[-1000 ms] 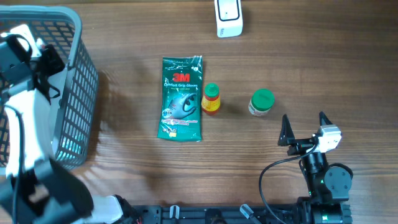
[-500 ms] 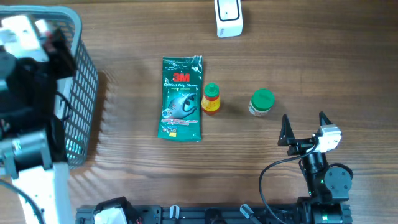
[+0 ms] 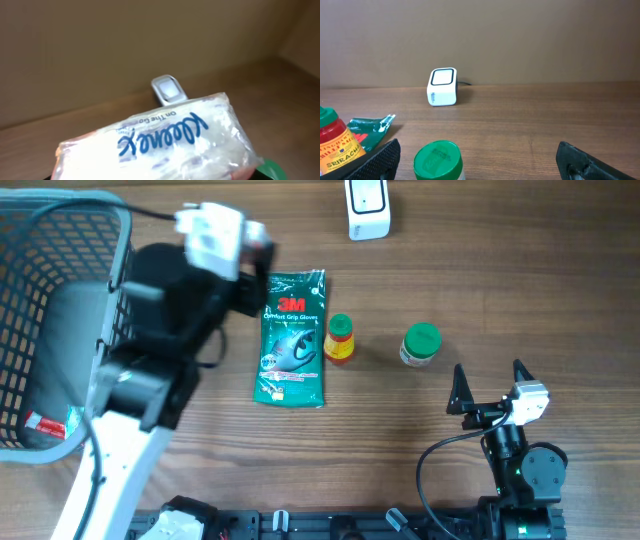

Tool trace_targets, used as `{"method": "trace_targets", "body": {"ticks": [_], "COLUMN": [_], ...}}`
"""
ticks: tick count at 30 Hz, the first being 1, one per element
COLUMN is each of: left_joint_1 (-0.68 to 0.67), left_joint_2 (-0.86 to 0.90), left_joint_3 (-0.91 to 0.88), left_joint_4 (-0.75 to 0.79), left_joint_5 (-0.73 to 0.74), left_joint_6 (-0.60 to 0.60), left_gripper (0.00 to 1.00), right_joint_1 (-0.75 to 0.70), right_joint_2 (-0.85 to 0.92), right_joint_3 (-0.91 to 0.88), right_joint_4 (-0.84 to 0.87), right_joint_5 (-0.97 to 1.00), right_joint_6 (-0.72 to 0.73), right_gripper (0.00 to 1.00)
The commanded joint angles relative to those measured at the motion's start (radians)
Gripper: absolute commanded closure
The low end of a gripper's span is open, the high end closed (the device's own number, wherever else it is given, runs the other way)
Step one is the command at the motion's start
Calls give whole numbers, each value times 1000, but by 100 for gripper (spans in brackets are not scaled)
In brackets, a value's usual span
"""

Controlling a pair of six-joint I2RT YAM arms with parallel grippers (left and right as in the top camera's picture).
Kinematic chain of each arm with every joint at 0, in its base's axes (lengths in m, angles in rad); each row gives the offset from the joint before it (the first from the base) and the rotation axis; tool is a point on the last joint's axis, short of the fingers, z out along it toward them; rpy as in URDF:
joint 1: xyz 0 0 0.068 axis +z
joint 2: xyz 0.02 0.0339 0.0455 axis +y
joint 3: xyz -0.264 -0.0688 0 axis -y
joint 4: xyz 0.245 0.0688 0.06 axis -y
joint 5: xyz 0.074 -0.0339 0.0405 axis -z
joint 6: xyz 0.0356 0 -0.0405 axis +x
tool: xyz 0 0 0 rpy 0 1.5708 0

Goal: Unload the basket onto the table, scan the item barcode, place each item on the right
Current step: 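Carry the tissue pack out and set it in front of the jar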

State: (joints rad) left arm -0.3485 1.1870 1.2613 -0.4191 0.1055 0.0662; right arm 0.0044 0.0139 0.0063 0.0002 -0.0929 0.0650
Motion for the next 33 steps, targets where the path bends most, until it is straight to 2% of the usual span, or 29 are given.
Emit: {"method": "trace_targets", "body": {"ticks": [1,9,14,25,33], "left_joint_1": [-133,-338,-423,-446,-446], "left_joint_2": [77,193,263,361,385], "left_joint_3": [-1,-1,-1,-1,-1], "left_joint_4": [2,-79,-124,-133,-238], "left_joint_5": [13,13,13,14,43], "left_joint_6": [-2,-3,-3,-3,-3], "left_gripper": [36,35,38,40,40], "right_joint_1": [3,3,3,3,3], "right_joint_2": [0,0,0,0,0], "right_joint_3": [-1,-1,-1,-1,-1], "right_joint_4": [3,3,3,3,3], "right_joint_5": [5,5,5,5,5], "right_joint_6": [-11,-11,-10,-11,-11], "right_gripper": [0,0,0,0,0]}}
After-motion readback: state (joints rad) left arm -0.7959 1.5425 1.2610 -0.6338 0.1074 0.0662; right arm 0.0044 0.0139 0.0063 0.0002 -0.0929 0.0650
